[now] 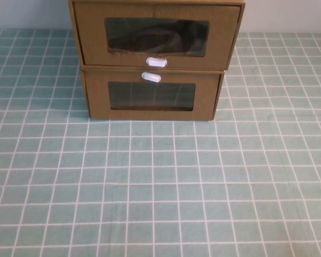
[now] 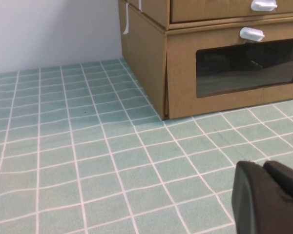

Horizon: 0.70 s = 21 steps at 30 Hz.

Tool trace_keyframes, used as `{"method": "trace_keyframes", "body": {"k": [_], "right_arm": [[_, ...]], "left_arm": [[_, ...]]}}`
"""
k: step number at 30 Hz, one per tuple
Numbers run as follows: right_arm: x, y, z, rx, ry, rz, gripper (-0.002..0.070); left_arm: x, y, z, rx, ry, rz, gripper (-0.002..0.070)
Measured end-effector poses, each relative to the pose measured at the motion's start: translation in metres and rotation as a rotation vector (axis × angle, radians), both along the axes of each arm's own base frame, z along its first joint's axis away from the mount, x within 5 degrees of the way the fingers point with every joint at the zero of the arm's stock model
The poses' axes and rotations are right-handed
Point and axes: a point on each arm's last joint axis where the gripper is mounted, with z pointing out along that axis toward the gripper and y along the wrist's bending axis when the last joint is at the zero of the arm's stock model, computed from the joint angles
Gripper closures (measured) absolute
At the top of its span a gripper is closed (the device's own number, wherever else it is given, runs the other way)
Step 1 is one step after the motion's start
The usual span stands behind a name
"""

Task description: Close the shoe box

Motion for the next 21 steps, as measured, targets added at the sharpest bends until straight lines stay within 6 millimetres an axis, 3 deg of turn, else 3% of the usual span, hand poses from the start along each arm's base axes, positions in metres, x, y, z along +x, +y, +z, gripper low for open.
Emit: {"method": "trace_keyframes", "body": {"k": [6,11,21], "right_arm": [[0.000,0.000,0.000,0.002,0.000,0.000,0.0687],[0.000,0.000,0.000,0.002,0.001,0.000,0.0687],[0.000,0.000,0.000,0.004,0.001,0.000,0.0687]], "left_arm": [[0.000,0.002,-0.001,0.092,-0.022,0.007,0.0680],[0.000,0.012,0.001,0.099,-0.049,0.148,0.0680],[-0.003,0.018,-0.015,0.108,0.138,0.244,0.0680]]}}
